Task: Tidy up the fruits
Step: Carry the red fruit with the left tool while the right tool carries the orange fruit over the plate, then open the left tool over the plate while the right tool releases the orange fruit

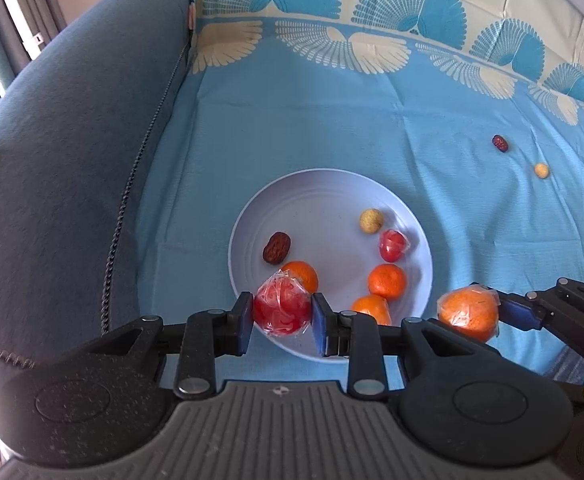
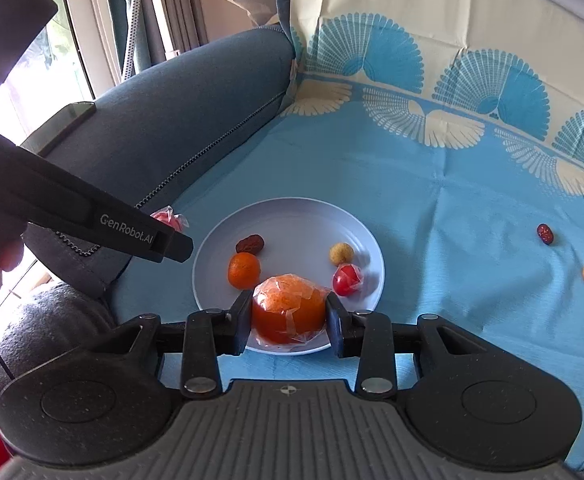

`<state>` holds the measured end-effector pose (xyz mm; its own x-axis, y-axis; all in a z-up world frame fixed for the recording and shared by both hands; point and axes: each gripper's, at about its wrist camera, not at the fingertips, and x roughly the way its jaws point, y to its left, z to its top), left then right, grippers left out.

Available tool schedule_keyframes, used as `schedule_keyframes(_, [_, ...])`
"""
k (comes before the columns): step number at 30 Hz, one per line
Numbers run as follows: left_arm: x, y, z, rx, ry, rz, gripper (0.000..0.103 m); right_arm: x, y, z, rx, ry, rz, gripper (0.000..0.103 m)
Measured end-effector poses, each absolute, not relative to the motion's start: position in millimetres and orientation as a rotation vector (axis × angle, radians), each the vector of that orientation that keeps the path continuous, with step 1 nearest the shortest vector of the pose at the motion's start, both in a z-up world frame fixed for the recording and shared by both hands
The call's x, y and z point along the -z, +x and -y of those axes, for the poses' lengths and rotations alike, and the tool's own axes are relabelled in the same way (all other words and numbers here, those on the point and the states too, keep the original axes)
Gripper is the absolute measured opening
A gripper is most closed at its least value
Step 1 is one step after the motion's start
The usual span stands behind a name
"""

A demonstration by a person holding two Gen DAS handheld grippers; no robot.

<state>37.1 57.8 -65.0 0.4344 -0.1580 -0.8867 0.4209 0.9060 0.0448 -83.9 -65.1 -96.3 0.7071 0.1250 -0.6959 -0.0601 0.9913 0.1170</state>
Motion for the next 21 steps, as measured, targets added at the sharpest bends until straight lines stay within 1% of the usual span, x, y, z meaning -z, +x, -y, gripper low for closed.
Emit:
schedule_keyframes(8, [98.8,68.3,-39.3,0.384,0.293,-1.088,0.033,124.3,-42.9,71.6,-0.125,0.079,-0.826,0.039])
schedule_keyframes(13, [108.2,80.6,-33.5,0.398,0.304,-1.074,0.035,138.9,-26.8,72.4,-0.132,0.076,-0.847,0.039])
schedule_keyframes(15, [108.2,84.2,-31.2,0.399,0.319,-1.058,0.059,142.9,-20.2,73.5,-0.137,0.080,-0.855,0.040])
schedule_keyframes(16, [106.5,85.8,-30.8,0.390,0.314,-1.044,0.085,144.2,-17.0,74.7,-0.140,0.084,-0.861,0.042])
schedule_keyframes(17, [102.2,85.2,-33.2,0.373,0.300,-1.017,0.101,144.5,-14.5,75.8,-0.138,0.090,-0.869,0.057])
schedule_keyframes(18, [97.3,82.8,-36.0,0.356,0.286,-0.992,0.102,142.6,-13.6,77.9,-0.133,0.099,-0.870,0.077])
schedule_keyframes(20, [89.2,78.7,-41.7,0.342,0.276,-0.982,0.103,134.9,-18.9,82.2,-0.121,0.107,-0.850,0.091])
schedule_keyframes(21, [86.1,76.1,-44.7,0.336,0.279,-0.994,0.103,130.8,-23.8,83.8,-0.114,0.104,-0.845,0.093])
